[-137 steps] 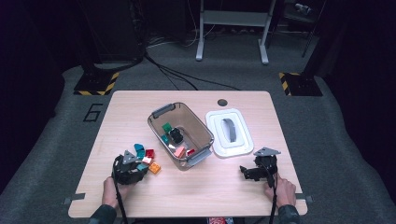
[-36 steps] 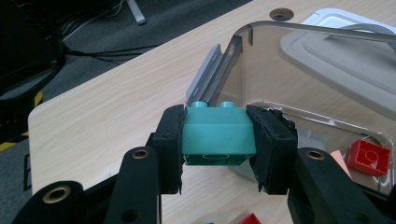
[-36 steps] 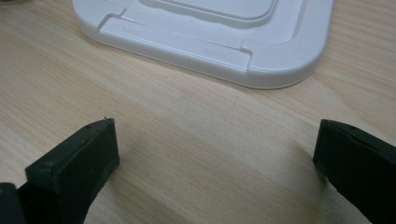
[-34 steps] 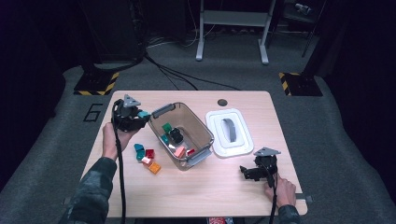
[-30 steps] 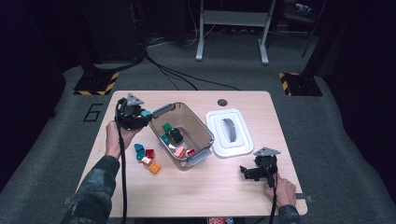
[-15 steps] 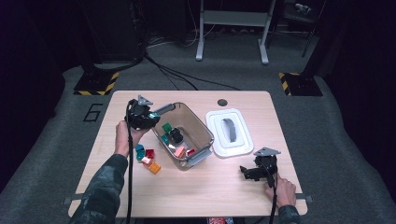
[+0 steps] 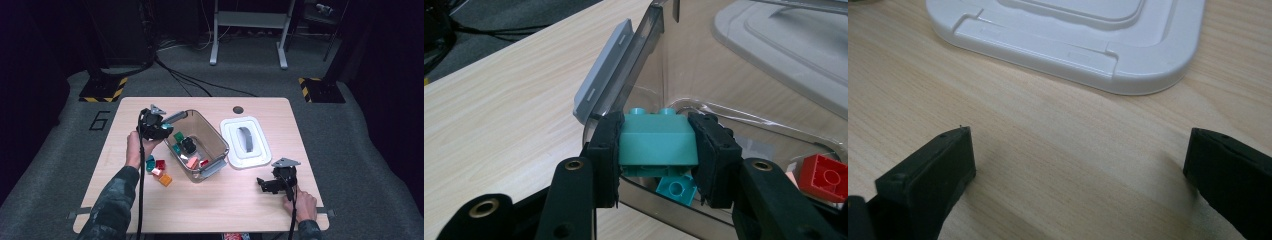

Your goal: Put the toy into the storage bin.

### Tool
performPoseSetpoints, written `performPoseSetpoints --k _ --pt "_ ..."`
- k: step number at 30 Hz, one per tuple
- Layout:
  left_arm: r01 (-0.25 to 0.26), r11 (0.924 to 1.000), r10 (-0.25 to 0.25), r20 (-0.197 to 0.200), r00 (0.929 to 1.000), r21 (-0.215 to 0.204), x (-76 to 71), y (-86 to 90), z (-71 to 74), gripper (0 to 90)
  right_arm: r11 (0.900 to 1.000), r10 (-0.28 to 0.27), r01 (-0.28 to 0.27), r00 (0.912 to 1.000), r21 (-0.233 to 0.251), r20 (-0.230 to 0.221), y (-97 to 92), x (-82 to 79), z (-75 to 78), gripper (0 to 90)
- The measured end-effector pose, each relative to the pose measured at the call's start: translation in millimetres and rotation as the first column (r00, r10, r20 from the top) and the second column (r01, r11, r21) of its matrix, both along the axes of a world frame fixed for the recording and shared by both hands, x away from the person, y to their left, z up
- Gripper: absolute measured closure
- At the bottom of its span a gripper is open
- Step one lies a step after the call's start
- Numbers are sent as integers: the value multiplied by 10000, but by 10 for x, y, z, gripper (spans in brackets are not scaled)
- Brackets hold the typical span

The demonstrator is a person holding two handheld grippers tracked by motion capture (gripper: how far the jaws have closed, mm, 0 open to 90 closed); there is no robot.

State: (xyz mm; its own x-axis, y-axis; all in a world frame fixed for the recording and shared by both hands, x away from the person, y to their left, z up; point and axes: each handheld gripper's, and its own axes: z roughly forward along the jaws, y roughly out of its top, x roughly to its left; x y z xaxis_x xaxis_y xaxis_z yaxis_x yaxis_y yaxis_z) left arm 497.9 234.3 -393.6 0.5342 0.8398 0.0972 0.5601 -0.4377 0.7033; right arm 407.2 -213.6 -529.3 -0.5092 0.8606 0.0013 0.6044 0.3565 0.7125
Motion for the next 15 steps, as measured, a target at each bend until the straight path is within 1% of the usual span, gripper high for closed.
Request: performPoseSetpoints --k 1,3,5,7,9,10,13,15 --pt "8 10000 -8 -55 10000 48 2 -2 -2 584 10000 1 -1 10000 -1 1 0 0 0 0" --pt "-18 10000 18 -3 10000 -10 0 -5 -4 578 10000 2 -2 10000 -1 1 0 0 0 0" --pt "-8 9999 8 0 10000 -118 -14 6 10 515 10000 -2 2 10000 0 -1 0 0 0 0" --pt "-57 9998 59 78 10000 -191 -44 22 27 415 10000 2 -2 10000 0 -1 0 0 0 0" --pt "-34 9997 36 92 10000 -234 -86 62 53 351 10000 4 -4 10000 -1 0 0 1 0 0" --pt "-54 9993 60 185 9998 -359 -118 94 63 330 10000 4 -4 10000 1 -5 0 0 0 0" --pt "-114 9984 133 352 9993 -547 -197 175 72 265 10000 7 -7 10000 3 -4 0 1 0 0" --pt "-165 9980 192 435 9989 -607 -261 238 72 231 10000 10 -10 10000 1 -3 -1 1 0 0"
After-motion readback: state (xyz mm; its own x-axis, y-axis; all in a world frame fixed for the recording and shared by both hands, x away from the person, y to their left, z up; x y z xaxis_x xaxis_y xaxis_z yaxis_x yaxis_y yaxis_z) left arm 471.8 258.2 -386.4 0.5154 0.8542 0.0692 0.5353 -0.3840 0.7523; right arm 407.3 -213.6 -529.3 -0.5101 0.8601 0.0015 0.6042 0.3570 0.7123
